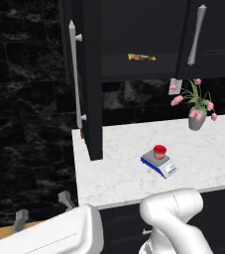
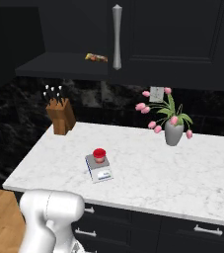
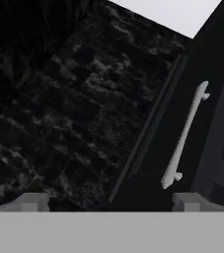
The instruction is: Pick the jam and place it on the digital scale for weighing, and close the cabinet.
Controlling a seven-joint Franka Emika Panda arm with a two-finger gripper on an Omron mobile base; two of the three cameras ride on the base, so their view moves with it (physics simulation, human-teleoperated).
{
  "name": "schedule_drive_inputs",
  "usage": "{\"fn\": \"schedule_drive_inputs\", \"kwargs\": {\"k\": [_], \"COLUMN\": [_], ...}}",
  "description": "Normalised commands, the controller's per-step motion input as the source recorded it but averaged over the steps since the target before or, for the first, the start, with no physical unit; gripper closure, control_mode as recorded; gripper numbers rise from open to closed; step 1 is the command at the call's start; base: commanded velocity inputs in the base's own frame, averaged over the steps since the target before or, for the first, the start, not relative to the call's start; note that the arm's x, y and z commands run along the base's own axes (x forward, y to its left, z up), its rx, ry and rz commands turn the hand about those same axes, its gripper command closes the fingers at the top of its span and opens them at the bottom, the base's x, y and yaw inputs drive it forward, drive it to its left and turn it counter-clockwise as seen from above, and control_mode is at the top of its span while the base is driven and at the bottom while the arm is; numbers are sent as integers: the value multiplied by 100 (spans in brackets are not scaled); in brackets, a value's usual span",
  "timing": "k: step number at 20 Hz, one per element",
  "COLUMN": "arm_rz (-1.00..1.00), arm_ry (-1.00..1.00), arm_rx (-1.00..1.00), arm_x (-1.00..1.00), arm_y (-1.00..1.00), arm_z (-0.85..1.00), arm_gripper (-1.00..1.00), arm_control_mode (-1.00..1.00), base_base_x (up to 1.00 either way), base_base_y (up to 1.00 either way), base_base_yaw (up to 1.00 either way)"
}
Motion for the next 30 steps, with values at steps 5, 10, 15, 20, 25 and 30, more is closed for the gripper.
{"fn": "schedule_drive_inputs", "kwargs": {"k": [5,10,15,20,25,30], "arm_rz": [-22,-2,0,0,-1,-4], "arm_ry": [1,13,3,-4,-17,-12], "arm_rx": [22,15,18,22,22,21], "arm_x": [81,100,100,77,44,65], "arm_y": [47,0,0,-21,-65,-66], "arm_z": [-8,0,-18,0,5,23], "arm_gripper": [-100,-100,-100,-100,-100,-100], "arm_control_mode": [-100,-100,-100,-100,-100,-100], "base_base_x": [0,0,0,0,0,0], "base_base_y": [0,0,0,0,0,0], "base_base_yaw": [0,0,0,0,0,0]}}
